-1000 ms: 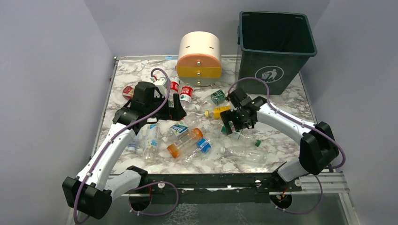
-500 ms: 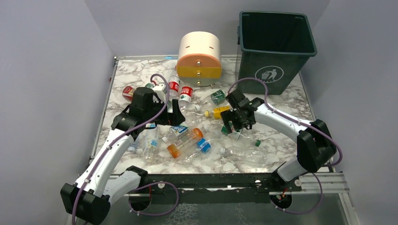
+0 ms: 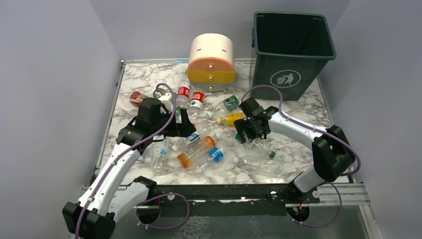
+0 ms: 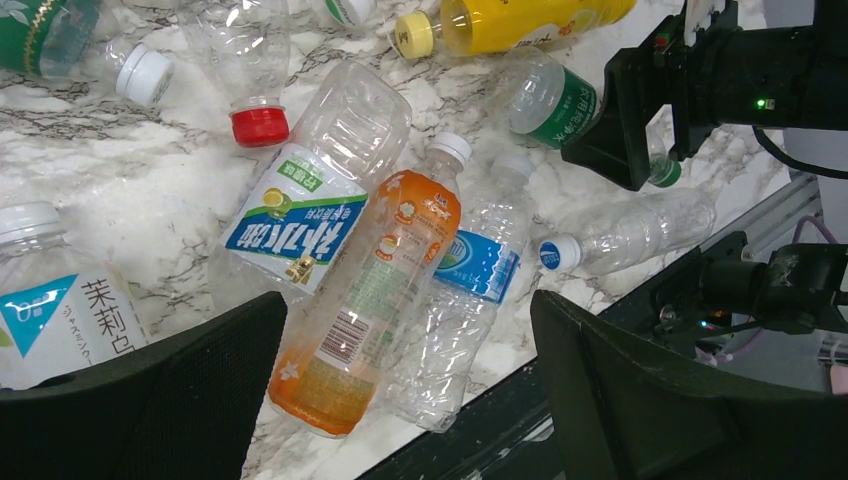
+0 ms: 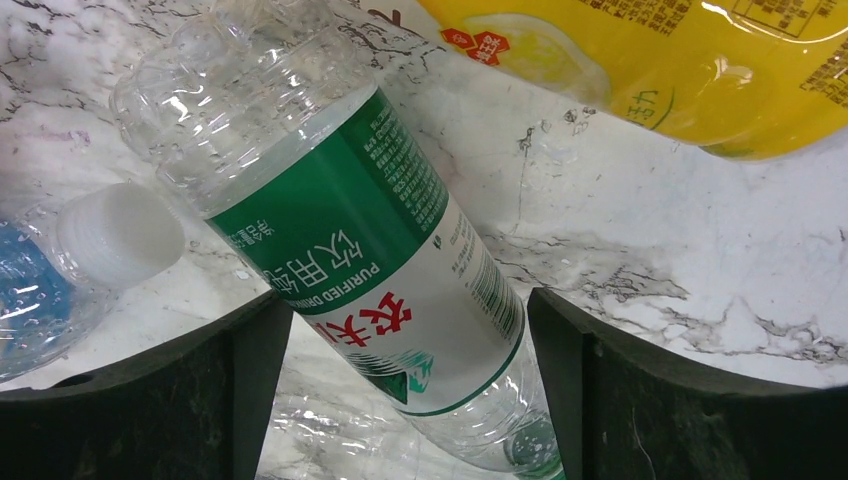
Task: Put the plastic bottles in the bin
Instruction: Pick up the plastic bottle at the center of the board.
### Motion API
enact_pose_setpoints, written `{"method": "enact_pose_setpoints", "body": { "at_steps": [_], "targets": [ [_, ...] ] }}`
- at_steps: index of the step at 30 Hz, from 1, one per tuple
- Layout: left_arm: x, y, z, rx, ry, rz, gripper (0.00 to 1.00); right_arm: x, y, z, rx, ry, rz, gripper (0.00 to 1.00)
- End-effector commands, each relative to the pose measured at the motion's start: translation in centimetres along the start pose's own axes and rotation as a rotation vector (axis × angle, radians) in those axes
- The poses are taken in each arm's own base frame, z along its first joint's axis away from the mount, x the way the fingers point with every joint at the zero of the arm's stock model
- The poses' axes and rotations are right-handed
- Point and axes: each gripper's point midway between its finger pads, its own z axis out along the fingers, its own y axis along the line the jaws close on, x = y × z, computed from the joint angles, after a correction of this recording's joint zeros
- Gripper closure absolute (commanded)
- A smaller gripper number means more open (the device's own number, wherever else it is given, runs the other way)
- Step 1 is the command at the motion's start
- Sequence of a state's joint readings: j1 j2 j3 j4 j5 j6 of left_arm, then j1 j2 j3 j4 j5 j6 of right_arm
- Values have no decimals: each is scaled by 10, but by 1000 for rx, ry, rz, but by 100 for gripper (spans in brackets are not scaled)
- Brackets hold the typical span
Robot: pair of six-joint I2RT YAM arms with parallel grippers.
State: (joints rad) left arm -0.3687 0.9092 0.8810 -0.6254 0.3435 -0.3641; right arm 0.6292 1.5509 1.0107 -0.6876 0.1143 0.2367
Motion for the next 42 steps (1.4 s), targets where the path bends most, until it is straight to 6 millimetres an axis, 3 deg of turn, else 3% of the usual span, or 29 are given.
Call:
{"method": "enact_pose_setpoints", "body": {
  "at_steps": [1, 11, 15, 34, 42],
  "targets": [
    [-3, -8, -4, 37, -38, -23, 1, 0, 7, 9, -24, -7, -19, 10],
    [-1, -10, -4, 44, -39, -30, 1, -10, 7, 6, -19, -21, -29, 31],
    [-1, -11, -4, 51, -37, -29, 1, -18, 7, -4, -19, -40, -25, 33],
    [-3, -12, -2, 60, -42, -31, 1, -71, 4, -93, -24, -242, -4, 40],
    [0, -11, 2, 65, -27, -34, 1, -107, 11, -135, -69, -359, 29, 40]
  ]
}}
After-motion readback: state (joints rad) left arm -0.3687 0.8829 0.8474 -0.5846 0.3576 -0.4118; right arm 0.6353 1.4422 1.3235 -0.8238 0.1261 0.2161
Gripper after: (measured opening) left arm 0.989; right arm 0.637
